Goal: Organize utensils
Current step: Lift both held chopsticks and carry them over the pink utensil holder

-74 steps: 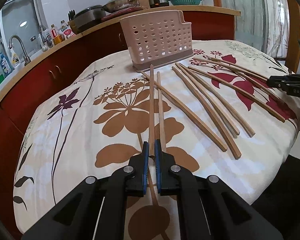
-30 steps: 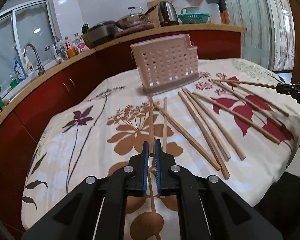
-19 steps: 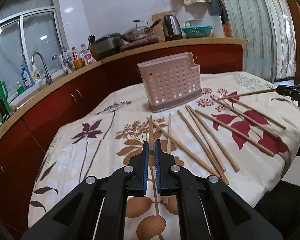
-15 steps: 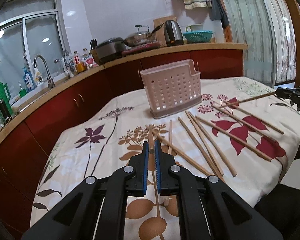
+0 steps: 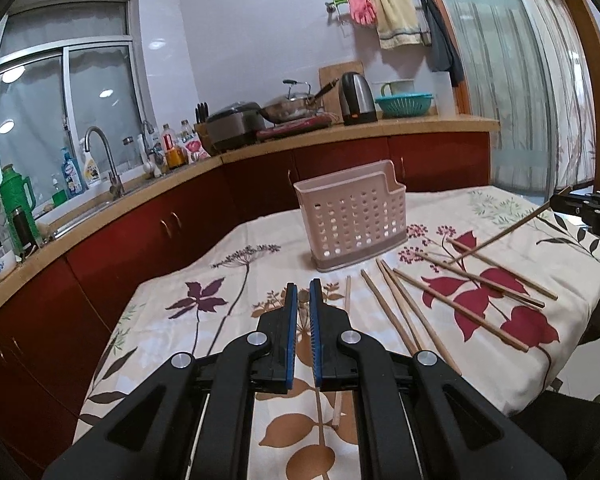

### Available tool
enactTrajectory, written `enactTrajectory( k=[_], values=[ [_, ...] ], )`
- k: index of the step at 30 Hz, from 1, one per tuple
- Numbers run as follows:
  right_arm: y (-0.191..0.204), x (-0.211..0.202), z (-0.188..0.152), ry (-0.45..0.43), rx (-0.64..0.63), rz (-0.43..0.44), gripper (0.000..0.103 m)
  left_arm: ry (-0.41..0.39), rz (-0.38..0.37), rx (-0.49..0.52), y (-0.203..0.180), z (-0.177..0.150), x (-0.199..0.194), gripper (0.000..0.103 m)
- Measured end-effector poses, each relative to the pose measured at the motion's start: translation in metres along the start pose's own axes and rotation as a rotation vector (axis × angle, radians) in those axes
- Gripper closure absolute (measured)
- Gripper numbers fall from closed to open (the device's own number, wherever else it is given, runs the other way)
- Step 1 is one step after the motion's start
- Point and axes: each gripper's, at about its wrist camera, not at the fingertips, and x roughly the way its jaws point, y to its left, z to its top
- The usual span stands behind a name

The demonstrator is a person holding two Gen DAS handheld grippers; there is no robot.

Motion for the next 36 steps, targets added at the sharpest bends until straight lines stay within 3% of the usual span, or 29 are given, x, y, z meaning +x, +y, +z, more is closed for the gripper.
enactTrajectory(
  k=[18, 29, 36],
  values=[
    [0.002, -0.011, 0.032, -0.074, 0.007, 0.025, 0.097, -0.091, -0.03, -0.016, 0.001, 0.04, -0.008, 0.096],
    [0.0, -0.007, 0.048, -0.091, 0.015, 0.054, 0.097, -0.101, -0.057, -0.031, 0.001, 0.053, -0.002, 0.096],
    [-0.001, -0.005, 0.073, -0.134, 0.013, 0.073, 0.097, -0.136, -0.066, -0.046, 0.004, 0.071, -0.002, 0.096]
  ],
)
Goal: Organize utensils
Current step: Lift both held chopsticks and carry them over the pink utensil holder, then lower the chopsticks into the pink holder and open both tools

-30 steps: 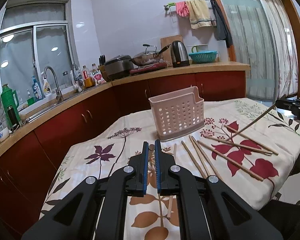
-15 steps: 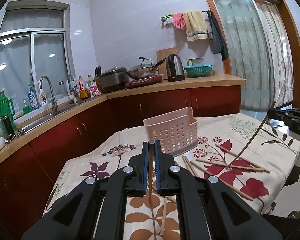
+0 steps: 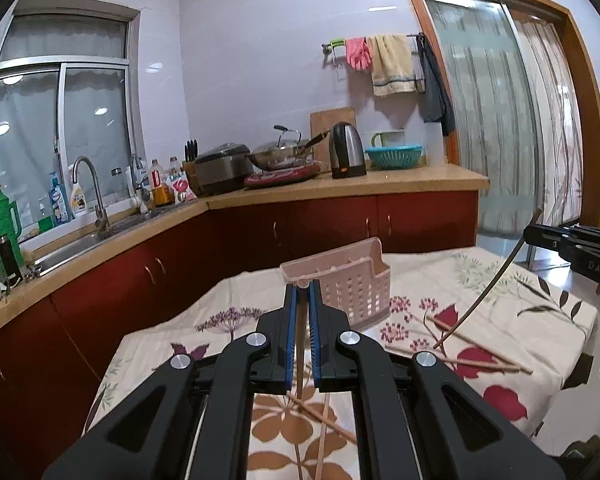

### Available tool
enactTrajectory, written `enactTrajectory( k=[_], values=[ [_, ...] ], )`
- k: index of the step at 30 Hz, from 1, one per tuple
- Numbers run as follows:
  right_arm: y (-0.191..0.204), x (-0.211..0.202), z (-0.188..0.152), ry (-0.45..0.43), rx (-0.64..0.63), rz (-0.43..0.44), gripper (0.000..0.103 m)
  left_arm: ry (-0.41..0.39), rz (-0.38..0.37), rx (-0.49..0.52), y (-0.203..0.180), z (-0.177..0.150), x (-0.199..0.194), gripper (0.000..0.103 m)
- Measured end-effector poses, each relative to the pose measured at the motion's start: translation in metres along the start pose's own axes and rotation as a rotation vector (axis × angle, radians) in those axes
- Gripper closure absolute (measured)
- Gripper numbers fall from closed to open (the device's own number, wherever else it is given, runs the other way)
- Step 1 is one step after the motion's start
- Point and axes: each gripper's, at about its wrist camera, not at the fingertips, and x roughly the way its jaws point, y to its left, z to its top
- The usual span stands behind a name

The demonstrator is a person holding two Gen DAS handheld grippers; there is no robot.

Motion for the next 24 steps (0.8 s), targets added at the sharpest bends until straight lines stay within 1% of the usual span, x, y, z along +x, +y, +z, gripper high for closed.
enactTrajectory(
  k=[4, 8, 12, 20, 24],
  values=[
    [0.002, 0.006, 0.022, -0.045, -0.014, 0.016, 0.097, -0.037, -0.007, -0.02, 0.005, 0.017, 0.005, 0.096],
    [0.003, 0.015, 0.045, -0.092, -0.041, 0.021, 0.097, -0.09, -0.024, -0.033, 0.007, 0.04, 0.013, 0.096],
    [-0.002, 0.029, 0.069, -0.131, -0.046, 0.031, 0.097, -0.135, -0.021, -0.041, 0.009, 0.06, 0.024, 0.096],
    [-0.013, 0.059, 0.103, -0.176, -0.06, 0.026, 0.097, -0.218, -0.026, -0.046, 0.01, 0.097, 0.04, 0.096],
    [-0.018, 0.082, 0.108, -0.174, -0.053, 0.027, 0.097, -0.221, -0.031, -0.054, 0.01, 0.103, 0.057, 0.096]
  ],
)
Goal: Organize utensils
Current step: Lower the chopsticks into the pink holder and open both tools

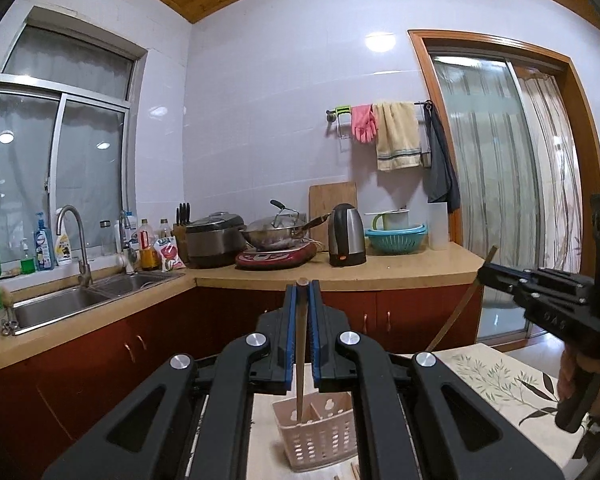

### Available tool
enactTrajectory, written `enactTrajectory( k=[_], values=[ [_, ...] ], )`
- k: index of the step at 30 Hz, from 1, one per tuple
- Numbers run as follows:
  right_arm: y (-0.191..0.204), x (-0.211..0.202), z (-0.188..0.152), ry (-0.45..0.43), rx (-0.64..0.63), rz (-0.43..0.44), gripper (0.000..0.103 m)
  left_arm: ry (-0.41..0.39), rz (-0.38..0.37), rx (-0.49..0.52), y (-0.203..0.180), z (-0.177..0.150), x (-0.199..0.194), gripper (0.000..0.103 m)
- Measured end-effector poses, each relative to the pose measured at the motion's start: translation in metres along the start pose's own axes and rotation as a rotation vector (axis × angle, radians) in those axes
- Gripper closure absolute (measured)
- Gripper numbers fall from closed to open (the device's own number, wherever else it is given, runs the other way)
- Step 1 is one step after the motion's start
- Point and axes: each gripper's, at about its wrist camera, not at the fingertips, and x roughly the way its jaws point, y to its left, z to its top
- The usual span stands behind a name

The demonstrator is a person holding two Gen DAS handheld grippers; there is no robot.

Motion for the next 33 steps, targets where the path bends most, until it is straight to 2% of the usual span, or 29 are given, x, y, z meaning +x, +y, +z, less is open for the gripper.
enactTrajectory(
  k=[3, 9, 19, 20, 22, 23, 24, 26, 28, 29, 31, 33],
  values=[
    [-0.004, 0.025, -0.008, 0.033, 0.011, 0.005, 0.097, 0.008, 0.004, 0.0, -0.003, -0.007, 0.014, 0.096],
    [-0.011, 0.067, -0.039, 0.124, 0.046, 0.011, 0.097, 0.074, 0.001, -0.029, 0.001, -0.036, 0.046, 0.096],
    [-0.009, 0.089, -0.086, 0.228, 0.063, 0.009, 0.096, 0.212, 0.001, -0.055, 0.004, -0.089, 0.08, 0.094],
    [-0.01, 0.09, -0.087, 0.232, 0.061, 0.004, 0.096, 0.219, 0.004, -0.054, 0.004, -0.09, 0.082, 0.091],
    [-0.01, 0.088, -0.089, 0.237, 0.065, 0.0, 0.095, 0.226, 0.008, -0.053, 0.003, -0.093, 0.082, 0.068],
    [-0.011, 0.087, -0.09, 0.239, 0.068, -0.001, 0.093, 0.224, 0.012, -0.054, 0.002, -0.094, 0.081, 0.063],
    [-0.011, 0.086, -0.09, 0.24, 0.07, -0.003, 0.087, 0.219, 0.015, -0.055, 0.002, -0.094, 0.078, 0.056],
    [-0.013, 0.08, -0.09, 0.233, 0.076, -0.015, 0.076, 0.213, 0.024, -0.051, 0.0, -0.093, 0.075, 0.049],
    [-0.014, 0.073, -0.088, 0.227, 0.077, -0.02, 0.072, 0.208, 0.04, -0.037, -0.002, -0.092, 0.07, 0.04],
    [-0.014, 0.069, -0.088, 0.224, 0.077, -0.022, 0.071, 0.205, 0.05, -0.026, -0.004, -0.091, 0.066, 0.039],
    [-0.013, 0.058, -0.086, 0.214, 0.073, -0.029, 0.062, 0.202, 0.068, -0.01, -0.008, -0.09, 0.057, 0.034],
    [-0.013, 0.047, -0.086, 0.212, 0.067, -0.034, 0.061, 0.204, 0.075, -0.01, -0.01, -0.091, 0.049, 0.03]
  ],
)
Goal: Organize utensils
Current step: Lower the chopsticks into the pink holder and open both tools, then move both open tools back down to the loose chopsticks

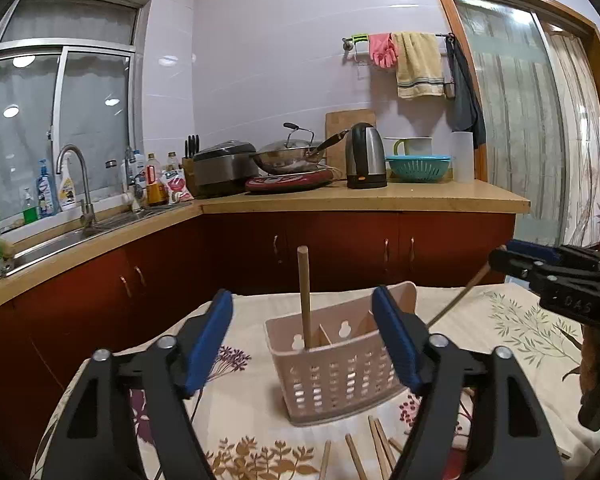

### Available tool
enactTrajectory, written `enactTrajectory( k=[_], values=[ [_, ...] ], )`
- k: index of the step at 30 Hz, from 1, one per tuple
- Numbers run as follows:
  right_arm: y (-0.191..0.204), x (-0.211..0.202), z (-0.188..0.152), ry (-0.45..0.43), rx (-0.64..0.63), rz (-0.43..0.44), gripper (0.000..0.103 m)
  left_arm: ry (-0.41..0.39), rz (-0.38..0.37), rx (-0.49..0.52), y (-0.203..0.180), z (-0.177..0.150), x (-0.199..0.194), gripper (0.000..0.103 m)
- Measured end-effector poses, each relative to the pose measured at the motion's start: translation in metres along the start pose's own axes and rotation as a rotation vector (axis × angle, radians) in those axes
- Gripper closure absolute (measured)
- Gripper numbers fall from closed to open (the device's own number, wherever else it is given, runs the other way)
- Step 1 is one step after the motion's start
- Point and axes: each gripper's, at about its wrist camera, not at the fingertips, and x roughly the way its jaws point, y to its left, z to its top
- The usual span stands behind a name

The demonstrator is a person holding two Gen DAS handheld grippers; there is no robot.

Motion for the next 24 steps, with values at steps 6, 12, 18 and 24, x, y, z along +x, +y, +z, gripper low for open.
enactTrajectory(
  k=[6, 12, 18, 24],
  values=[
    [-0.004, -0.035, -0.015, 0.0, -0.003, -0.02, 0.061, 0.017, 0.018, -0.018, -0.001, -0.015, -0.026, 0.026],
    [-0.002, -0.069, -0.06, 0.022, -0.025, -0.032, 0.061, 0.062, 0.022, -0.042, -0.009, -0.046, -0.048, 0.026],
    [-0.012, -0.09, -0.126, 0.135, -0.005, -0.039, 0.063, 0.145, 0.025, -0.075, -0.016, -0.086, -0.062, 0.026],
    [-0.03, -0.104, -0.177, 0.225, 0.029, -0.071, 0.069, 0.217, 0.033, -0.069, -0.025, -0.118, -0.07, 0.026]
  ],
)
